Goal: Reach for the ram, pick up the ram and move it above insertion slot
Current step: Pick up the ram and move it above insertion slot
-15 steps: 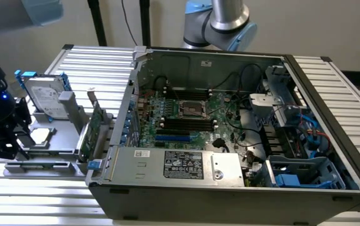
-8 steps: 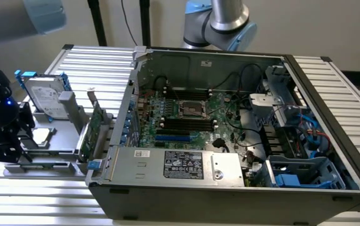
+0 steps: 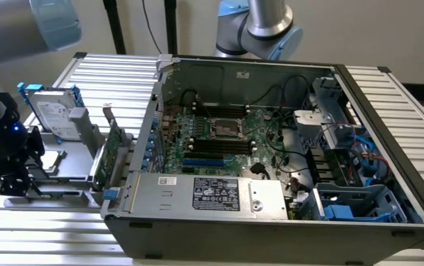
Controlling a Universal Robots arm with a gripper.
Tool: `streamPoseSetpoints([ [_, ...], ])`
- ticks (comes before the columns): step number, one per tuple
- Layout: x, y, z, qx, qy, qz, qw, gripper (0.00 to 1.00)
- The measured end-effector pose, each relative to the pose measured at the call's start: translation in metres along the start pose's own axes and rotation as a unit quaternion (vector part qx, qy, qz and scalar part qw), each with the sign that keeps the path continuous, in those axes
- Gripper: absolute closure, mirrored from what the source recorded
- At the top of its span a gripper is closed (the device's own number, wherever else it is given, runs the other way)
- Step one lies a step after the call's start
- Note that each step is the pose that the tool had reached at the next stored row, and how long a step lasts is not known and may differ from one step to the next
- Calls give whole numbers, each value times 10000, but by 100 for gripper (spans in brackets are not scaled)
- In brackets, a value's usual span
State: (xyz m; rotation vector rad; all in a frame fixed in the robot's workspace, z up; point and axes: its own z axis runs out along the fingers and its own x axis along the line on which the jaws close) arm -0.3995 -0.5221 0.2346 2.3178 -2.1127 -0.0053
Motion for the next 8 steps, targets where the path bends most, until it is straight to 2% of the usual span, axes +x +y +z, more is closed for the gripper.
streamPoseSetpoints([
  [8, -5, -1, 146, 1, -1, 37, 10000, 58],
])
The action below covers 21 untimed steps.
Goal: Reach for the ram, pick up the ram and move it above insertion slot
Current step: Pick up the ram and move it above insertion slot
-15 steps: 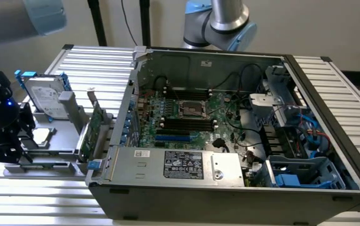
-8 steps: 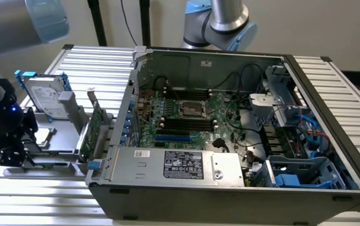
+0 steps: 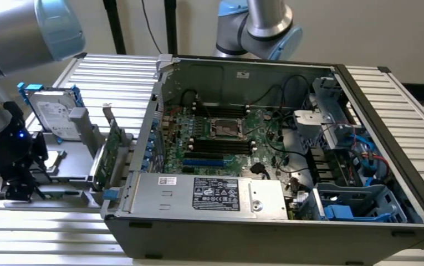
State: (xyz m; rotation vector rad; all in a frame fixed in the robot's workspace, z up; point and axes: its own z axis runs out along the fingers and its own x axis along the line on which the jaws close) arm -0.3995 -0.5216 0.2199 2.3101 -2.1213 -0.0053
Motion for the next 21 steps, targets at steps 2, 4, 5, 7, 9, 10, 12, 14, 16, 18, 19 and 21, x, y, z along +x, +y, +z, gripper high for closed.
streamPoseSetpoints([
  [2, -5, -1, 36, 0, 0, 3, 10000, 58],
  [4, -15, -2, 72, 0, 0, 5, 10000, 58],
  [5, -20, -2, 90, -1, 0, 5, 10000, 58],
  [7, -27, -4, 121, 0, 0, 4, 10000, 58],
  [9, -31, -5, 132, -1, 1, 4, 10000, 58],
  [10, -33, -6, 136, -1, 1, 4, 10000, 58],
  [12, -40, -9, 144, -1, 0, 5, 10000, 58],
  [14, -55, -12, 152, -4, 0, 5, 10000, 58],
  [16, -70, -15, 160, -6, -1, 5, 10000, 66],
  [18, -78, -20, 169, -8, -1, 4, 10000, 73],
  [19, -82, -23, 172, -10, -1, 3, 10000, 79],
  [21, -87, -26, 177, -15, 0, 4, 10000, 79],
])
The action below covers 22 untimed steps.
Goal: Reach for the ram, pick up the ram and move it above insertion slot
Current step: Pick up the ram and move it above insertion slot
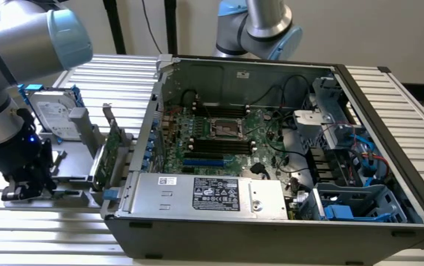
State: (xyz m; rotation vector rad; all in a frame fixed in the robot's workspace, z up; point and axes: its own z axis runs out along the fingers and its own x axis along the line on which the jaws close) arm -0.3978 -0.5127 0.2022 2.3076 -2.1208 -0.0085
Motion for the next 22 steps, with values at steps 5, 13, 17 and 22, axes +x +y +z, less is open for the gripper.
streamPoseSetpoints([
  [5, -4, -5, 3, -13, -3, 1, 10000, 87],
  [13, -3, -12, 4, -27, -3, 42, 10000, 88],
  [17, -3, -12, 4, -30, -5, 120, 9999, 88],
  [22, -3, -14, -5, -33, -7, 184, 9998, 88],
])
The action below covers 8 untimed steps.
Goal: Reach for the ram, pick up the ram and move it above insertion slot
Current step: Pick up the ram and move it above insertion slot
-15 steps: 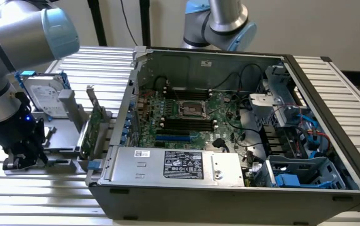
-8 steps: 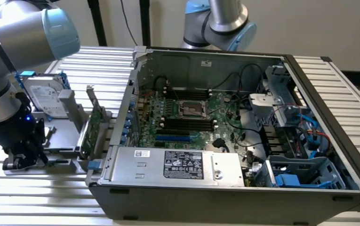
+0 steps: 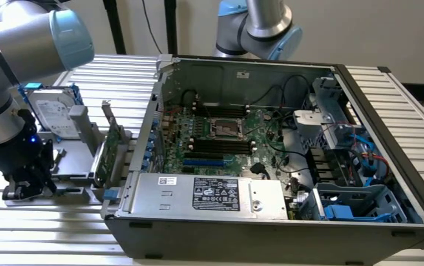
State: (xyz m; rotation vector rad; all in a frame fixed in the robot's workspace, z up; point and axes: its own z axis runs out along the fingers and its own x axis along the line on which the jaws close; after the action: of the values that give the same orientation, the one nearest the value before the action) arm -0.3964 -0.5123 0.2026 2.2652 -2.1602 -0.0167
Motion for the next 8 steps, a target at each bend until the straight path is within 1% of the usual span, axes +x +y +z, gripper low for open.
streamPoseSetpoints([
  [8, 1, 2, -99, -9, 0, 11, 10000, 88],
])
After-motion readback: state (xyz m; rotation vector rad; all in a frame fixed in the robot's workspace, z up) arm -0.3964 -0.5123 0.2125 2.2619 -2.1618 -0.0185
